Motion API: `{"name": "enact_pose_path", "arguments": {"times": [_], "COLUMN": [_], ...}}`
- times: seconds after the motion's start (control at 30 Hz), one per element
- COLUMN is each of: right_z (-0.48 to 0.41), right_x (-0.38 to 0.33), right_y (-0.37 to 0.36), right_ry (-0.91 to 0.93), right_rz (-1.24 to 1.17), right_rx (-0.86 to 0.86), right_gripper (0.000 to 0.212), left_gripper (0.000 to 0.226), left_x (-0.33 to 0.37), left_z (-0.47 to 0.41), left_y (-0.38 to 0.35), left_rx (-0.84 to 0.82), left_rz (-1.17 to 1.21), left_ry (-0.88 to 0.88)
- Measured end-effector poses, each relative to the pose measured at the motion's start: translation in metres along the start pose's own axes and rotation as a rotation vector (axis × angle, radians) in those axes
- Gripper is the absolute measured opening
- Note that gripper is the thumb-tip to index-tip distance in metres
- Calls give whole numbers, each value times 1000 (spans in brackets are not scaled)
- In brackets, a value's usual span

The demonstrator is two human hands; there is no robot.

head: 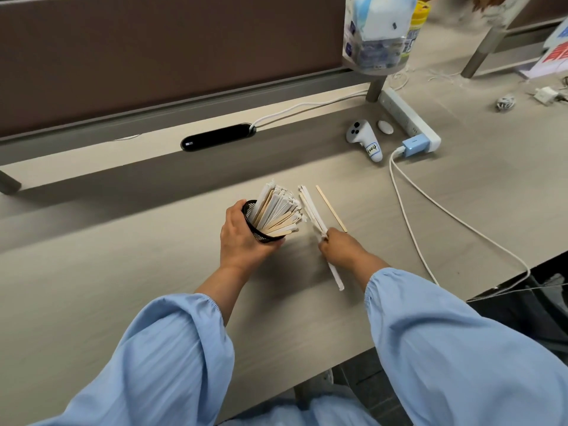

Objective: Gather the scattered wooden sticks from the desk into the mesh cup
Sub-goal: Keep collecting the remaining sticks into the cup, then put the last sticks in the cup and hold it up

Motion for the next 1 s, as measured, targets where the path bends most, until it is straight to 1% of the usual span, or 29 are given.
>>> {"name": "enact_pose_path", "arguments": {"times": [0.13, 0.23, 0.33, 0.4, 0.47, 0.53, 0.63, 0.67, 0.77, 0.83, 0.87, 0.9, 0.93, 1.0], "right_z": [-2, -5, -9, -16, -27, -39, -53, -59, -70, -73, -75, -76, -76, -80], "right_x": [-3, 4, 3, -2, -6, -13, -19, -18, -14, -18, -22, -27, -32, -42], "right_y": [3, 2, 10, 21, 32, 38, 51, 54, 53, 48, 42, 36, 30, 23], "right_ry": [-43, -122, -141, -108, -84, -28, -8, -24, -100, -92, -70, -51, -36, -19], "right_rz": [-102, -83, -144, -217, -285, -232, -196, -192, -124, -10, 42, 79, 104, 116], "right_rx": [-41, -76, -77, -36, 43, 73, 159, 183, 179, 162, 145, 127, 109, 72], "right_gripper": [25, 36, 34, 27, 26, 26, 13, 25, 73, 91, 93, 90, 83, 56], "left_gripper": [95, 95, 94, 93, 94, 95, 94, 94, 95, 95, 96, 96, 97, 98], "left_x": [-2, -2, 1, 3, 4, 5, 9, 9, 11, 12, 11, 10, 9, 8], "left_z": [-2, -8, -16, -23, -30, -35, -44, -47, -53, -55, -57, -59, -60, -62], "left_y": [0, -1, -5, -8, -10, -12, -15, -16, -18, -18, -18, -19, -18, -18], "left_rx": [-6, -7, -3, 3, 17, 24, 24, 29, 51, 64, 71, 78, 82, 86], "left_rz": [11, 14, 15, 16, 14, 8, -1, -1, -3, -8, -14, -16, -17, -22], "left_ry": [-2, 9, 12, 21, 39, 54, 60, 66, 77, 78, 85, 94, 99, 109]}}
Point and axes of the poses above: each hand's wrist, its own z-axis away from the middle knuckle, its own y-axis out of the back of the hand, x = y × z, the point moved 8 cm from there along -z, towards the middle knuckle, and after that the axes turned 7 degrees about -z, right-handed, at the moved point
